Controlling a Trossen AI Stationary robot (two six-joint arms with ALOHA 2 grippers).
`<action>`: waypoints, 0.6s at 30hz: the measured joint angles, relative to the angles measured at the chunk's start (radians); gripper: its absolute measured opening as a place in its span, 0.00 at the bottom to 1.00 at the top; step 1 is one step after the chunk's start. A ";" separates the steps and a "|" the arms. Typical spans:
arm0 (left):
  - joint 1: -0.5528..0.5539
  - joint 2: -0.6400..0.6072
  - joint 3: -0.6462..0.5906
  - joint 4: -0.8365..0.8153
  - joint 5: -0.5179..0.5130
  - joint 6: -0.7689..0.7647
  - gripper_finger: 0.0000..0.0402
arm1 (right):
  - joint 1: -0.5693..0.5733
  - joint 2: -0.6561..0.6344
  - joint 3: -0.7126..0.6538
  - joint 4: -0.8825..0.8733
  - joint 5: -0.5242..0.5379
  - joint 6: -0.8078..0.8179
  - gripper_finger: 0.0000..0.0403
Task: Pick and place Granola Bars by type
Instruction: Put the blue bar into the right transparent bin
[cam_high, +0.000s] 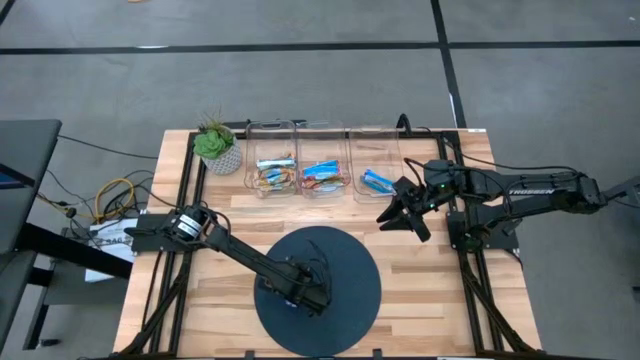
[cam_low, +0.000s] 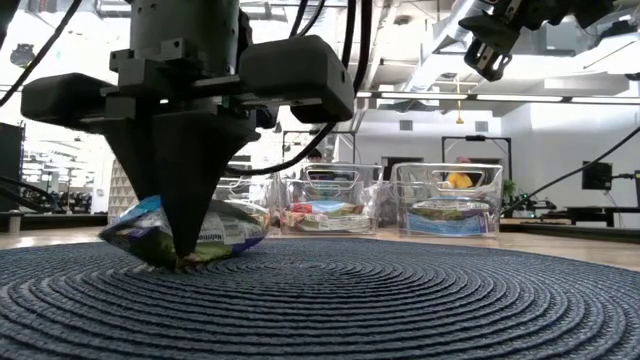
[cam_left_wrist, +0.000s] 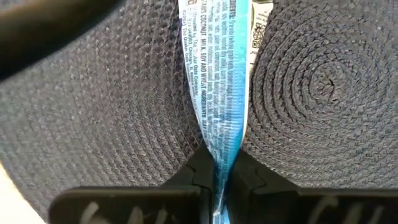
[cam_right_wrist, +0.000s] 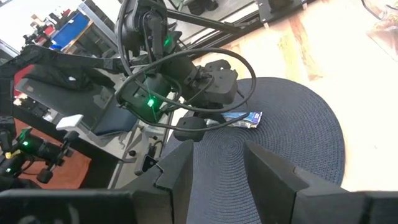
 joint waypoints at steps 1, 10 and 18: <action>0.000 0.000 0.007 -0.011 -0.003 0.003 0.01 | 0.000 0.000 0.000 0.000 0.000 0.006 0.33; 0.034 -0.012 0.200 -0.213 -0.184 0.009 0.01 | 0.000 0.035 0.000 -0.015 0.028 0.159 0.33; 0.118 -0.013 0.424 -0.353 -0.465 0.052 0.01 | -0.042 0.107 0.000 -0.013 0.030 0.208 0.33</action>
